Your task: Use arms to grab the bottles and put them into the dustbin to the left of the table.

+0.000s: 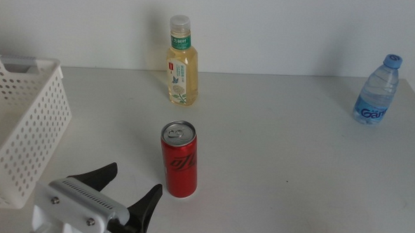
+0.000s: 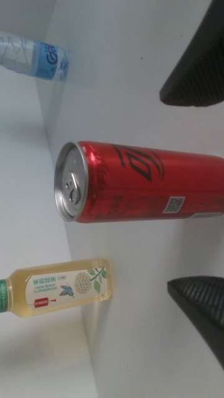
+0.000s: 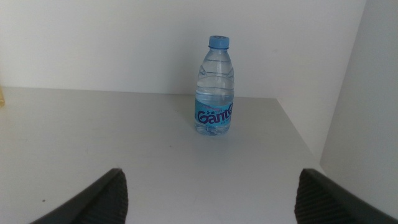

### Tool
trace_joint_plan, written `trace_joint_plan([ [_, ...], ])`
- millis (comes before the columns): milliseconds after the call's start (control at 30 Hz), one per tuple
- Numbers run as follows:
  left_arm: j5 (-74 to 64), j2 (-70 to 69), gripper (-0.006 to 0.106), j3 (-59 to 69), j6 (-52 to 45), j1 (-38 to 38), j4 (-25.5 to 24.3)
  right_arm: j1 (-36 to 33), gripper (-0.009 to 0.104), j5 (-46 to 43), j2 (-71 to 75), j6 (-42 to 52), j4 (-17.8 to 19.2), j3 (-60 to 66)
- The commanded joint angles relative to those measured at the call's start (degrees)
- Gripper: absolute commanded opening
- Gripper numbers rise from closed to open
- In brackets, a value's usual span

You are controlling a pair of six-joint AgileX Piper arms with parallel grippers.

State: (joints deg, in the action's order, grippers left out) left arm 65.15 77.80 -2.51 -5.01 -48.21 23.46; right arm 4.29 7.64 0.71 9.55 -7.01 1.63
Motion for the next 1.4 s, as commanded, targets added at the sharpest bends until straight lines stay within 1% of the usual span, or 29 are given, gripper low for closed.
trace_joint_plan([
  [0,7.0,1.0,0.094,-2.2,0.6,-0.3,0.5,0.3,0.075,-4.1,1.3,0.5,0.5,-0.5],
  [100,7.1,3.9,0.094,-3.9,1.3,0.0,0.6,0.3,0.075,-4.1,1.3,0.5,0.5,-0.5],
  [200,7.5,6.3,0.094,-5.1,4.1,2.6,-2.3,0.3,0.075,-4.1,1.3,0.5,0.5,-0.5],
  [267,7.6,7.6,0.094,-5.7,5.5,5.5,-6.2,0.3,0.075,-4.1,1.3,0.5,0.5,-0.5],
  [533,8.0,12.4,0.094,-8.9,11.5,17.7,-26.6,0.3,0.075,-4.1,1.3,0.5,0.5,-0.5],
  [600,8.0,14.2,0.094,-10.2,12.4,19.6,-30.2,0.3,0.075,-4.1,1.3,0.5,0.5,-0.5],
  [667,8.0,16.0,0.094,-11.8,12.9,20.4,-32.6,0.3,0.075,-4.1,1.3,0.5,0.5,-0.5],
  [1133,8.1,27.7,0.094,-23.0,14.4,20.3,-34.0,0.3,0.075,-4.1,1.3,0.5,0.5,-0.5],
  [1367,10.1,30.9,0.094,-26.5,14.4,20.3,-34.7,0.3,0.075,-4.1,1.3,0.5,0.5,-0.5],
])
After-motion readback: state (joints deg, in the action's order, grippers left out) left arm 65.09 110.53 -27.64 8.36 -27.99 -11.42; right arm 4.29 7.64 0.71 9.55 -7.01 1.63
